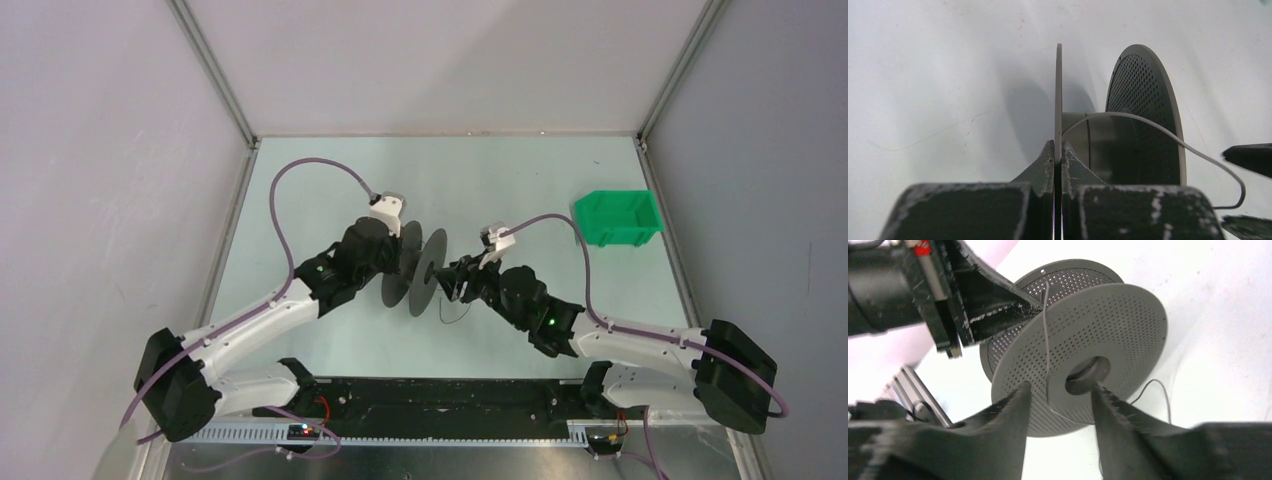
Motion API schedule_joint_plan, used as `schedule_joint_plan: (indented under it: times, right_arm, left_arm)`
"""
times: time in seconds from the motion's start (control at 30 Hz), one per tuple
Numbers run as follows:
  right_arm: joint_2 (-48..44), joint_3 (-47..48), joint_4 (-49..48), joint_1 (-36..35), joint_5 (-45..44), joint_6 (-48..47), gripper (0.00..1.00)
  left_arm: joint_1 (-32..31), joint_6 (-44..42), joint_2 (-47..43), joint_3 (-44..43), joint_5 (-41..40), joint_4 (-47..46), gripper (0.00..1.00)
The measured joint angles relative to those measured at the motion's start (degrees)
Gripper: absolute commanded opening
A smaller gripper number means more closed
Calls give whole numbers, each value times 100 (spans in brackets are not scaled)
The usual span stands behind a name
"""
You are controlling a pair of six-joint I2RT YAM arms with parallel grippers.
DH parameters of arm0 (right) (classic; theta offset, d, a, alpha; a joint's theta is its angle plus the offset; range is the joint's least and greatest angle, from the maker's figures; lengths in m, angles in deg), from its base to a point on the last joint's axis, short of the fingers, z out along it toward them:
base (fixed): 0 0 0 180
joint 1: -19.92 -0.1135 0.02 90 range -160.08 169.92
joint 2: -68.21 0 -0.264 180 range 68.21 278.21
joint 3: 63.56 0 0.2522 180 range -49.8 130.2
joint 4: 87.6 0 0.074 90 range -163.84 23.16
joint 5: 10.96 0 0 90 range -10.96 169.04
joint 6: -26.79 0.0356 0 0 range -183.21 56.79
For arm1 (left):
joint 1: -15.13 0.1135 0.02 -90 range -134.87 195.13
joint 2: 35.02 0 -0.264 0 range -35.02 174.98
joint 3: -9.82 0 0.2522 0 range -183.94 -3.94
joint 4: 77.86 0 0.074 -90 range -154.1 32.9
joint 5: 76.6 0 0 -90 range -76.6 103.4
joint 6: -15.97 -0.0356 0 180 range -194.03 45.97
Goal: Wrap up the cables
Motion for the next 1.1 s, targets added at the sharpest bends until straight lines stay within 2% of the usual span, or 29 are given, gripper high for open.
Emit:
schedule_joint_plan:
  times: [0.03, 0.13, 0.23, 0.37, 0.47, 0.83, 1.1]
  right_arm:
    - [-46, -7, 0, 4, 83, -157, 65]
    - [-315, -142, -146, 68, 428, -787, 73]
    - [-695, -621, -610, 411, 918, -1180, 72]
    - [-909, -1207, -973, 1543, 1827, -1110, 67]
    - [-822, -1281, -975, 1786, 1978, -960, 63]
    - [444, -1276, -321, 1733, 1762, 391, 62]
    - [1471, -964, -179, 723, 1270, 1139, 60]
  left_arm:
    - [0, -2, -24, -20, -85, 90, 0]
    - [22, -13, -146, -70, -293, 417, 0]
    - [175, -2, -428, -72, -319, 776, 0]
    - [629, 90, -1027, -72, -208, 1036, 0]
    - [866, 103, -1405, -72, -116, 1097, 0]
    - [946, 87, -1711, -72, 70, 1305, 0]
    - [962, 87, -1862, -72, 59, 1351, 0]
